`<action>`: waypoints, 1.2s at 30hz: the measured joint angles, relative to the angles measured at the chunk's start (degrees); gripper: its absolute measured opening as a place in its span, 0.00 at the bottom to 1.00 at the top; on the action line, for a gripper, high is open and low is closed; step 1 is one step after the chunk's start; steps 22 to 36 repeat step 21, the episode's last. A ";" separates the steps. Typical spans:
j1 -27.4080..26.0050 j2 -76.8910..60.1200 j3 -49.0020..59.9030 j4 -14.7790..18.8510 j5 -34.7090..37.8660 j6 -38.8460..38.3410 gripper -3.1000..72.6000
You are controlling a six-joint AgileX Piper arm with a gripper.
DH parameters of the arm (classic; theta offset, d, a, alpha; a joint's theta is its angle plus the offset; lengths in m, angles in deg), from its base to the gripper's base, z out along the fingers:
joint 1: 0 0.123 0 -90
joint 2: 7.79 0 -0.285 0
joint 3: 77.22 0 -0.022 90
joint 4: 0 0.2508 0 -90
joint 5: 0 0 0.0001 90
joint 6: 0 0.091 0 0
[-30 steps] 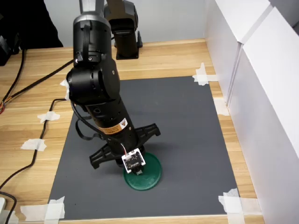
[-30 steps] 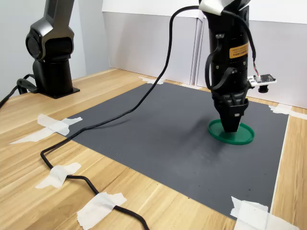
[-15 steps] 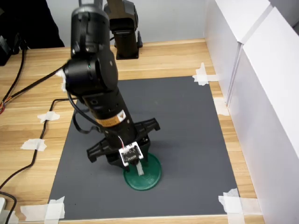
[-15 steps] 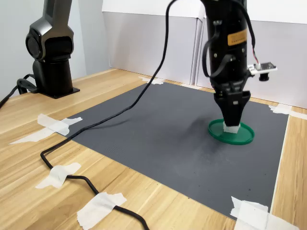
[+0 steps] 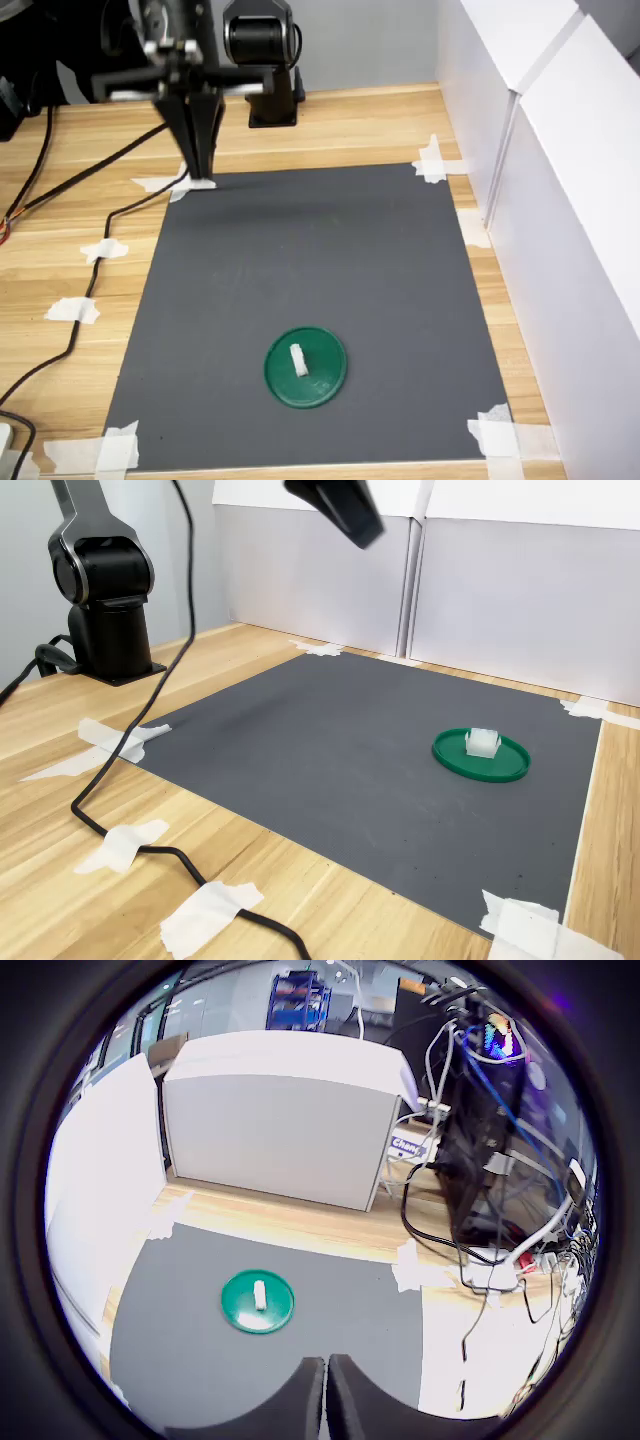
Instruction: Grasp a white terminal and put it on the green lid.
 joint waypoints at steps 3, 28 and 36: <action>0.00 -13.23 10.24 0.74 -3.86 0.77 0.02; 0.00 -46.20 37.33 2.21 -8.52 1.14 0.02; 0.00 -46.20 37.33 2.21 -8.52 1.14 0.02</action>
